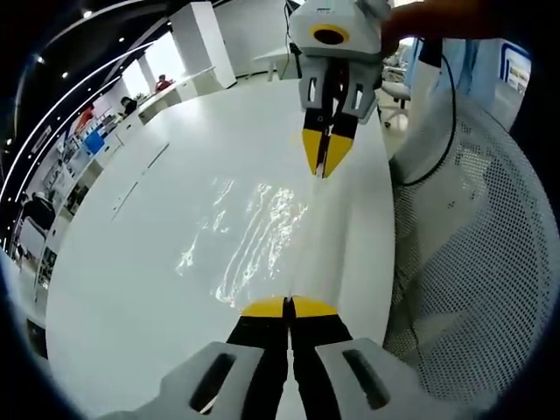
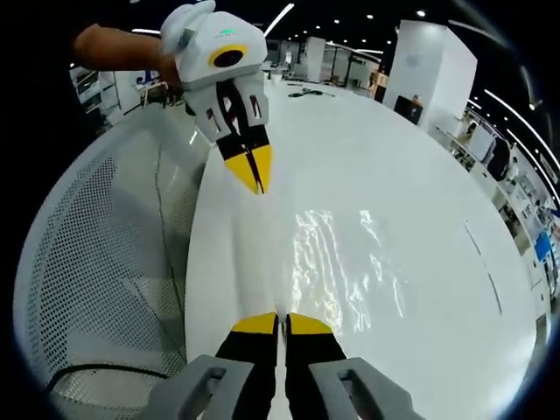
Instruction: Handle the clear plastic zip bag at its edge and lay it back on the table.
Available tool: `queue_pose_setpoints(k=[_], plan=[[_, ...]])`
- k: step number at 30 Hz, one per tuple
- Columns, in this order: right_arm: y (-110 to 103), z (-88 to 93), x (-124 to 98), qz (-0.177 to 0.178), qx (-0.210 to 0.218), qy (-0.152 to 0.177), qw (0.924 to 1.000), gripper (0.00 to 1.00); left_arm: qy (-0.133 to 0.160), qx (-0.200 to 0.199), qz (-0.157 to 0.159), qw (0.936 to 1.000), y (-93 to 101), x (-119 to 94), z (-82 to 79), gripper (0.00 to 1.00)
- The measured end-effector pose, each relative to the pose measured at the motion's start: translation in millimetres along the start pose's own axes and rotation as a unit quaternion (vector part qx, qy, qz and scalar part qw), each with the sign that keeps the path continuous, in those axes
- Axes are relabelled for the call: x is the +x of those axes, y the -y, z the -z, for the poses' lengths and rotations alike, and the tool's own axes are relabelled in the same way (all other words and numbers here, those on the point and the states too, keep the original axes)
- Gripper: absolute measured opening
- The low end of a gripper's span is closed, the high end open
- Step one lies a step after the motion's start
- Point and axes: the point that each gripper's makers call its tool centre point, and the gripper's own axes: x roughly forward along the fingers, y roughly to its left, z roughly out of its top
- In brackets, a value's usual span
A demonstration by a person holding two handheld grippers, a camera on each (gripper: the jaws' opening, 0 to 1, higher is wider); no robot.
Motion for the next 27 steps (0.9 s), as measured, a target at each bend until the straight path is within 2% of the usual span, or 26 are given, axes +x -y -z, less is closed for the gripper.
queue_pose_setpoints(k=[6,8,27], plan=[[1.5,6.9,-0.6,0.002,-0.001,-0.008,1.0,0.0,-0.004,0.001,-0.001,1.0,-0.5,-0.7,1.9,0.0],[1.8,6.0,-1.0,0.0,0.006,-0.001,1.0,0.0,0.0,0.0,0.0,1.0,-0.5,-1.3,0.4,0.0],[-1.4,5.1,-1.9,0.003,-0.001,-0.006,1.0,0.0,-0.004,0.011,-0.002,0.9999,0.1,-2.4,-1.3,0.0]])
